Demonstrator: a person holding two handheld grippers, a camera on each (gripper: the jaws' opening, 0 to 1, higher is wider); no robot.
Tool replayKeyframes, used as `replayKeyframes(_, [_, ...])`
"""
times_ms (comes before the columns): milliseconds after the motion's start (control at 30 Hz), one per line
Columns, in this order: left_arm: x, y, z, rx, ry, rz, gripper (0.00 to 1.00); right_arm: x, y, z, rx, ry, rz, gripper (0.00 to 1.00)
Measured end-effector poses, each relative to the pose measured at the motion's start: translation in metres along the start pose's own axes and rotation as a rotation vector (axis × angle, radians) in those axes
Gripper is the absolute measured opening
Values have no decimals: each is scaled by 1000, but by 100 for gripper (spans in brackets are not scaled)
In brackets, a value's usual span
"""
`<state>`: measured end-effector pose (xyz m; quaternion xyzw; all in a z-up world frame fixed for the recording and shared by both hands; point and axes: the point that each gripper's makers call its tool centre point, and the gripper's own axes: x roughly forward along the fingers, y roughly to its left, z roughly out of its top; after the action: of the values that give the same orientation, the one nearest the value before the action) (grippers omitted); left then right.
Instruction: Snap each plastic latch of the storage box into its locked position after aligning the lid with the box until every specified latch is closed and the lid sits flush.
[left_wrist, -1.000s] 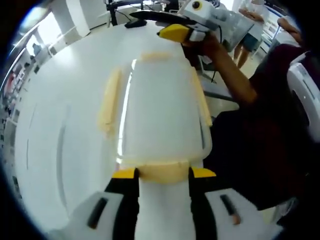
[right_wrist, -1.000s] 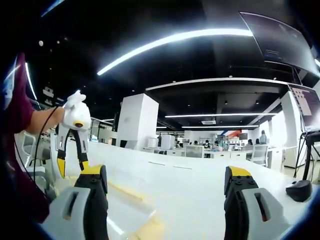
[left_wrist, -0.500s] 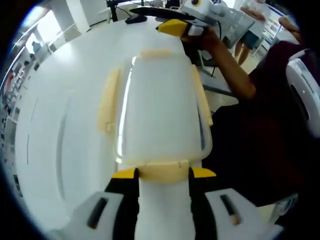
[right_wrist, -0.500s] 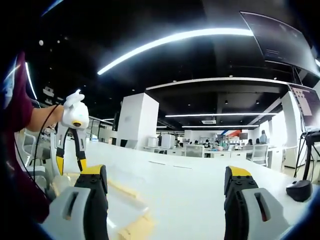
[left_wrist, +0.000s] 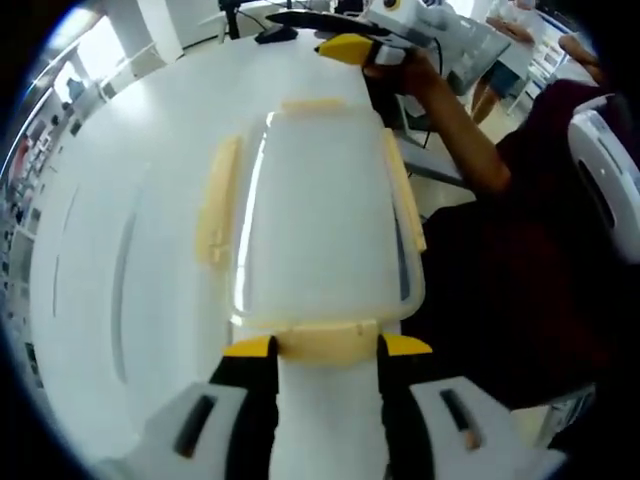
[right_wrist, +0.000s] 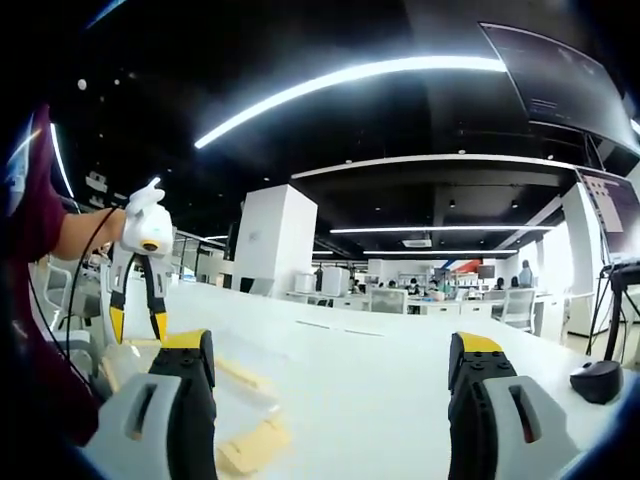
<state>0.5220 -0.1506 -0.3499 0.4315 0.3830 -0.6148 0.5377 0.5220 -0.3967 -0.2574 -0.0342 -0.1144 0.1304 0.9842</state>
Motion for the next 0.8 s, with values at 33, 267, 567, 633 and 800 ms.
replayKeyframes(33, [0, 0, -1, -2, 2, 1, 38, 0, 0, 0, -1, 1, 1, 99])
replayKeyframes(267, [-4, 1, -8, -6, 11, 3, 38, 1, 2, 0, -1, 4, 7, 99])
replayKeyframes(567, [-8, 0, -17, -14, 22, 5, 38, 2, 4, 0, -5, 9, 12, 99])
replayKeyframes(633, [-9, 0, -19, -15, 24, 5, 38, 2, 5, 0, -7, 10, 15, 99])
replayKeyframes(800, [-11, 0, -24, -19, 31, 7, 38, 2, 7, 0, -11, 13, 20, 99])
